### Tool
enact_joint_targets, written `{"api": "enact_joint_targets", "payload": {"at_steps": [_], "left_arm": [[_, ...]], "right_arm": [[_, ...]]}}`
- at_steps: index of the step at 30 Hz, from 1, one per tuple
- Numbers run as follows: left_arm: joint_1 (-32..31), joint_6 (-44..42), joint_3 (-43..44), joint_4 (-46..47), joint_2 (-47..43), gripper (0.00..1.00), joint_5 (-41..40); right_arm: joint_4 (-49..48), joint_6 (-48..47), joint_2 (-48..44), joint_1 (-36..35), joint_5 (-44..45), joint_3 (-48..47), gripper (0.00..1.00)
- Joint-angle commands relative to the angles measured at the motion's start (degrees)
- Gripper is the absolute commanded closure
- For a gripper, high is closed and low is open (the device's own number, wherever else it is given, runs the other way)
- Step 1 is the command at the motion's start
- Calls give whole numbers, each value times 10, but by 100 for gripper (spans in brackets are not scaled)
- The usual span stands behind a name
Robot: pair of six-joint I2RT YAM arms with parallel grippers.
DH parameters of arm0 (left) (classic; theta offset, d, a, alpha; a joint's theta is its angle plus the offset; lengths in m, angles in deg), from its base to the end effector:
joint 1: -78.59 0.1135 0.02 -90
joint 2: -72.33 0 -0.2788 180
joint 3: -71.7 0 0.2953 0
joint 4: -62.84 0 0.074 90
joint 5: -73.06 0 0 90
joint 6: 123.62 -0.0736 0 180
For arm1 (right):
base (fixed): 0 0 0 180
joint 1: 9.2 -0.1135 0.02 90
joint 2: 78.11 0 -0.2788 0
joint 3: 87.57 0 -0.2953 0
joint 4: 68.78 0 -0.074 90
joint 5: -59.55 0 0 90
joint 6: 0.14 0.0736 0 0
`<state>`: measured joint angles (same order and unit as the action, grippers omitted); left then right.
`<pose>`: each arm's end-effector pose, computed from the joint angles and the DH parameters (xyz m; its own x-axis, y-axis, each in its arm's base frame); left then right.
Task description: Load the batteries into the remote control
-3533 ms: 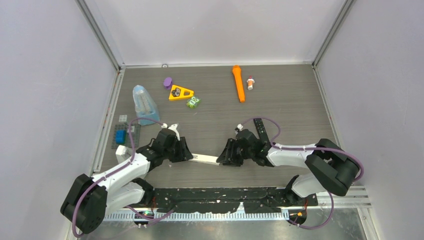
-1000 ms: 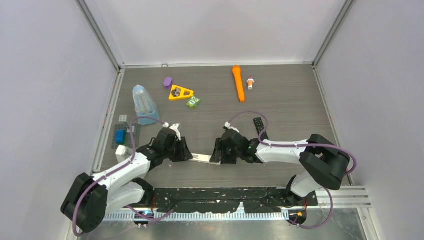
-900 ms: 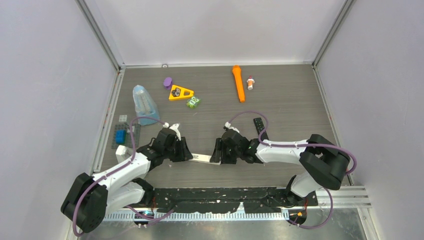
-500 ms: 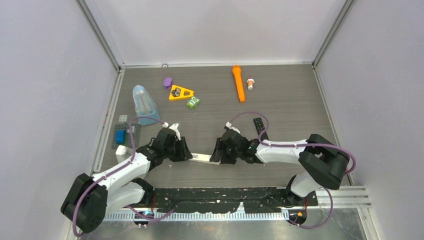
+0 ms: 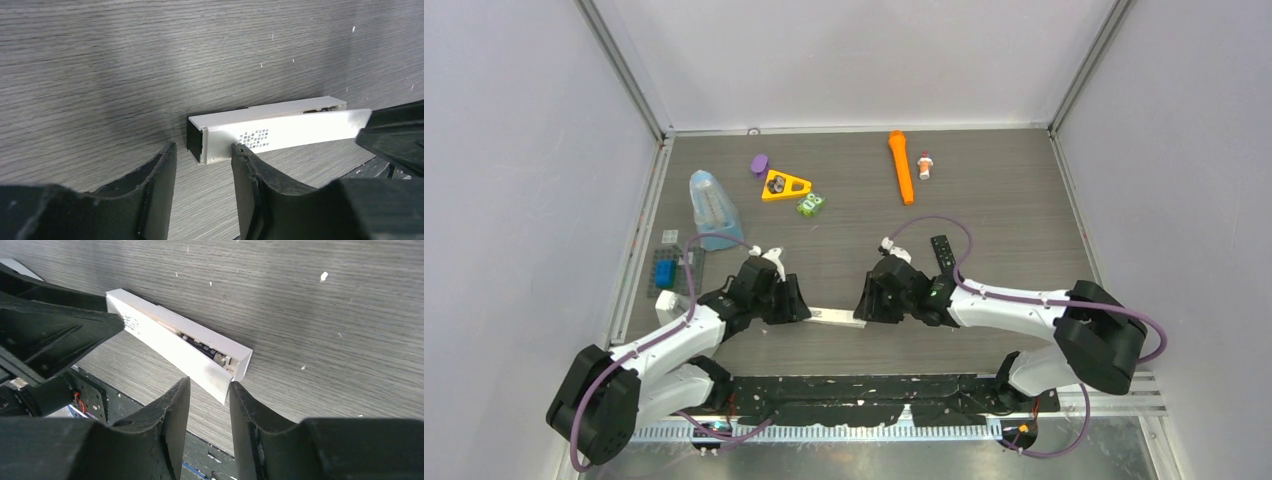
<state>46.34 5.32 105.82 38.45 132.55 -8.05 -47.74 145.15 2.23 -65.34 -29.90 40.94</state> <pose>0.1970 -0.1377 0.1124 -0.8911 -0.1720 -0.4199 0.0646 0.8679 -0.4926 0.1828 0.2711 0.1330 -0.9224 0.1006 -0.3729 -0.1206 0.8423 0.5254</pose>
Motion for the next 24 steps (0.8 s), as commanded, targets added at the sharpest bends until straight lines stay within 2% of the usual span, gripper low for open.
{"api": "enact_joint_targets", "payload": {"at_steps": [1,7,14,17,19,22,24], "left_arm": [[-6,-9,-8,-55,6,53,-12],[-6,-10,-8,-59,-3,49,-12],[-6,-14,-5,-64,-31,28,-14],[-6,-16,1,-72,-52,10,-21],[-6,-17,7,-80,-67,2,-31],[-6,-18,10,-86,-86,0,-46],[-5,-18,11,-92,-95,0,-57]], "right_arm": [[16,-12,-34,0,22,-32,61],[-39,-11,-35,4,4,-23,70],[-49,-36,-58,12,57,-25,76],[-50,-59,-62,27,77,-28,76],[-54,-70,-61,36,85,-30,75],[-64,-84,-53,49,90,-33,73],[-65,-91,-42,55,87,-38,66]]}}
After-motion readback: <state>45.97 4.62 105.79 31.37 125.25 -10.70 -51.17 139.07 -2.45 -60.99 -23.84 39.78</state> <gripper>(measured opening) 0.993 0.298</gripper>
